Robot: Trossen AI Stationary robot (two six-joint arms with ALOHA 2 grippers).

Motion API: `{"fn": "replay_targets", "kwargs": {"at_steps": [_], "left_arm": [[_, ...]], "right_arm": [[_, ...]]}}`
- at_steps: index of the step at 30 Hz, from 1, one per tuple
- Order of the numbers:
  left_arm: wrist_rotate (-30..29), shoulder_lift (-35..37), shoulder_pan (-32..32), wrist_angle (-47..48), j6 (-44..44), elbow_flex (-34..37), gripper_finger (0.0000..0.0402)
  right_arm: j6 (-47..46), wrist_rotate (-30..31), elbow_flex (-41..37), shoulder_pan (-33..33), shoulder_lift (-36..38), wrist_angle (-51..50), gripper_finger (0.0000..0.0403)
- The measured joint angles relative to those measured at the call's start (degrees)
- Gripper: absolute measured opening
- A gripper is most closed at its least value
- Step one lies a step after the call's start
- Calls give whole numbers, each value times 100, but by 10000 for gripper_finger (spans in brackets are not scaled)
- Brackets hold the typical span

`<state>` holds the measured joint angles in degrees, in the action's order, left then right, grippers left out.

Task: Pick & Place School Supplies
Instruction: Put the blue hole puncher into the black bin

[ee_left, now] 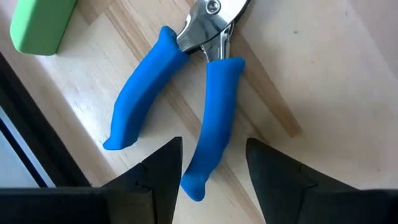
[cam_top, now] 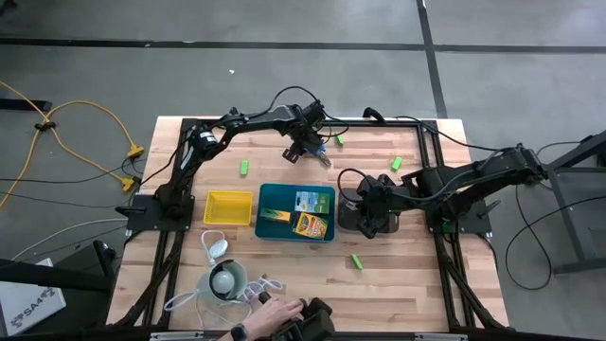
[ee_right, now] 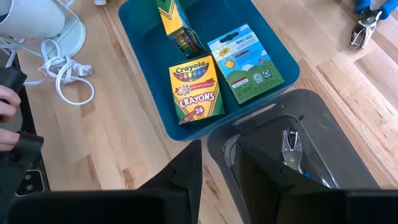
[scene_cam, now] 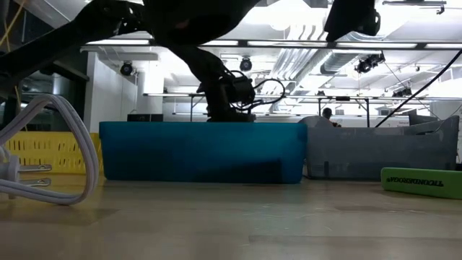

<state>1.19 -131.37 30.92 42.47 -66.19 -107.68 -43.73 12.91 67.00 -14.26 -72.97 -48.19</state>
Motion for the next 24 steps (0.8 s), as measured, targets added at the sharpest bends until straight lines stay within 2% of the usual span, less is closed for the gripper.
{"fn": "replay_targets", "kwargs": {"at_steps": [10, 21, 24], "left_arm": [[-4, -12, -27, -34, 4, 2, 111], [-555, -22, -144, -161, 20, 7, 68], [-873, -22, -233, -189, 21, 7, 56]], "right_arm": [[1, -2, 0, 0, 0, 1, 86], [1, -125, 0, 0, 0, 1, 86], [1, -122, 0, 0, 0, 1, 86]]}}
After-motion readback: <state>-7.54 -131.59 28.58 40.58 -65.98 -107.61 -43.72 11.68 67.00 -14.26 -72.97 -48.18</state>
